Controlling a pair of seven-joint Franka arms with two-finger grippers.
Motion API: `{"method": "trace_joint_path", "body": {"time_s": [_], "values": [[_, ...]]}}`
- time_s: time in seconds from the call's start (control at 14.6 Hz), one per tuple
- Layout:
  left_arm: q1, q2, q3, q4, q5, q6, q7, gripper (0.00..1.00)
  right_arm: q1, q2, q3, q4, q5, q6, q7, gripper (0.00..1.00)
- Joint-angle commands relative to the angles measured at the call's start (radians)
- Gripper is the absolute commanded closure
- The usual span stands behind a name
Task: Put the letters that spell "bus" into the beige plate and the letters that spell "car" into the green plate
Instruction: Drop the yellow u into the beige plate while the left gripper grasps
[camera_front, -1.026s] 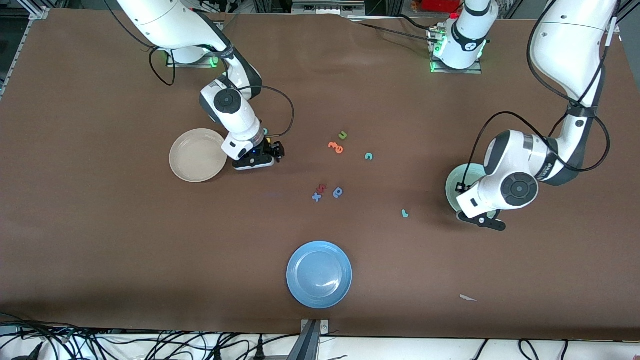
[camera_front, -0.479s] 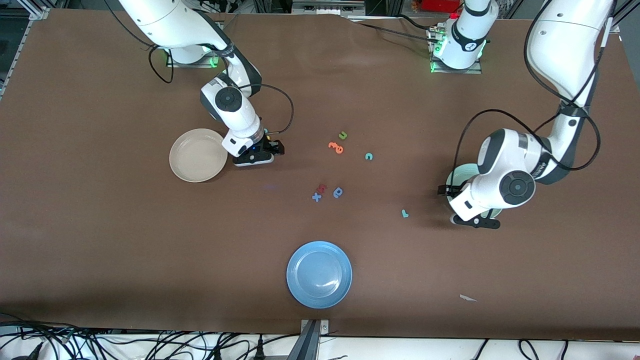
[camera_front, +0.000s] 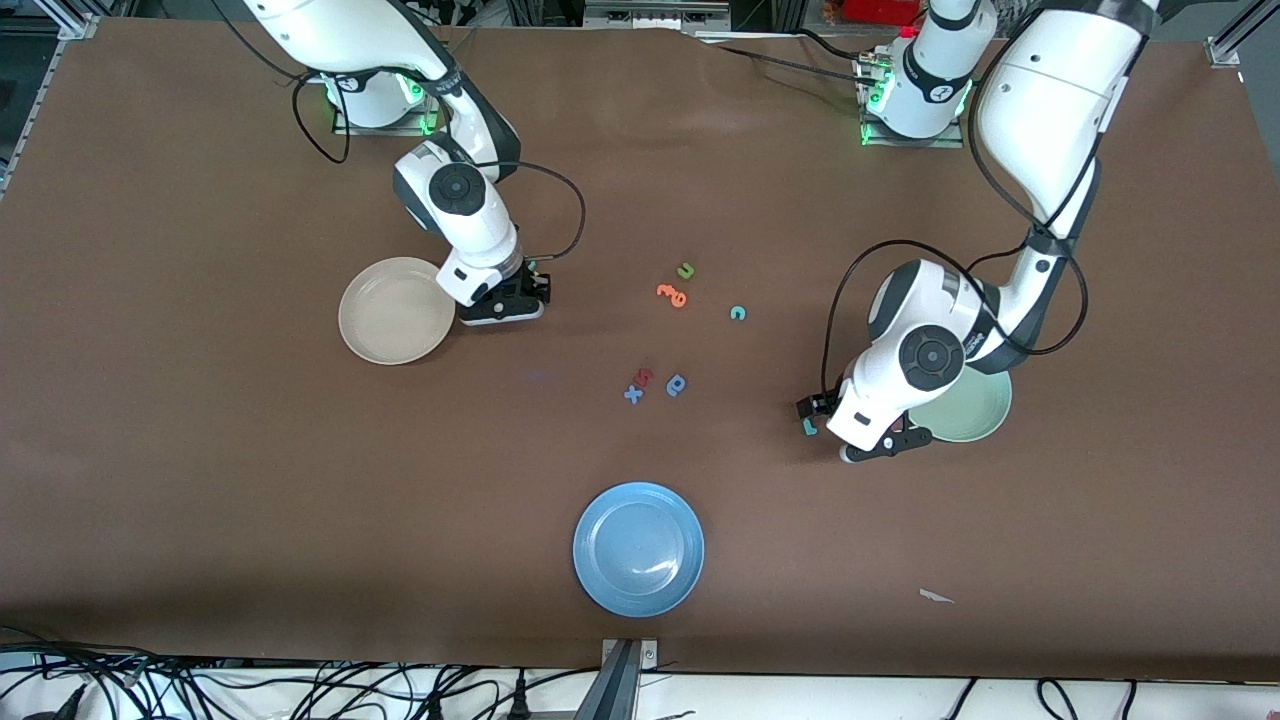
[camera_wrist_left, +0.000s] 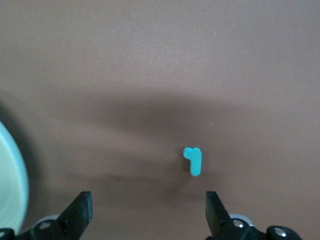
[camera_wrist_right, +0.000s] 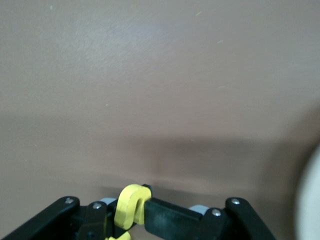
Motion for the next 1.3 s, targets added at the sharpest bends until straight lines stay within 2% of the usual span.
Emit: {"method": "trace_joint_path", "body": {"time_s": [0.0, 0.14, 0.41, 0.48, 0.68, 0.82, 0.89, 1.03, 1.09, 1.23], "values": [[-0.024, 0.059, 0.007, 0.058, -0.016, 0.015, -0.077, 0.03, -0.006, -0.088, -0.002, -0.018, -0.014, -0.083, -0.003, 1.00], [-0.035, 0.070, 0.007, 0.058, -0.010, 0.051, -0.105, 0.04, -0.019, -0.113, 0.000, -0.016, -0.014, -0.088, -0.009, 1.00], [-0.044, 0.099, 0.007, 0.087, -0.009, 0.052, -0.119, 0.10, -0.153, -0.196, 0.031, -0.024, 0.000, -0.202, -0.194, 1.00], [-0.044, 0.102, 0.007, 0.092, -0.009, 0.052, -0.120, 0.15, -0.179, -0.203, 0.032, -0.024, 0.001, -0.221, -0.247, 1.00], [-0.044, 0.111, 0.010, 0.095, -0.010, 0.052, -0.117, 0.39, -0.294, -0.203, 0.052, -0.035, 0.001, -0.240, -0.382, 1.00], [-0.044, 0.125, 0.010, 0.115, -0.009, 0.052, -0.116, 0.51, -0.343, -0.170, 0.052, -0.052, 0.001, -0.229, -0.425, 1.00], [-0.044, 0.126, 0.011, 0.116, -0.007, 0.052, -0.116, 0.56, -0.357, -0.144, 0.052, -0.059, 0.001, -0.204, -0.425, 0.83], [-0.044, 0.133, 0.011, 0.125, -0.007, 0.052, -0.113, 0.67, -0.358, -0.128, 0.052, -0.099, 0.003, -0.125, -0.413, 0.07], [-0.044, 0.134, 0.011, 0.125, -0.007, 0.052, -0.110, 0.72, -0.358, -0.130, 0.052, -0.107, 0.003, -0.121, -0.410, 0.00], [-0.044, 0.136, 0.013, 0.127, -0.006, 0.052, -0.105, 0.78, -0.358, -0.142, 0.058, -0.107, 0.003, -0.136, -0.369, 0.00]]}}
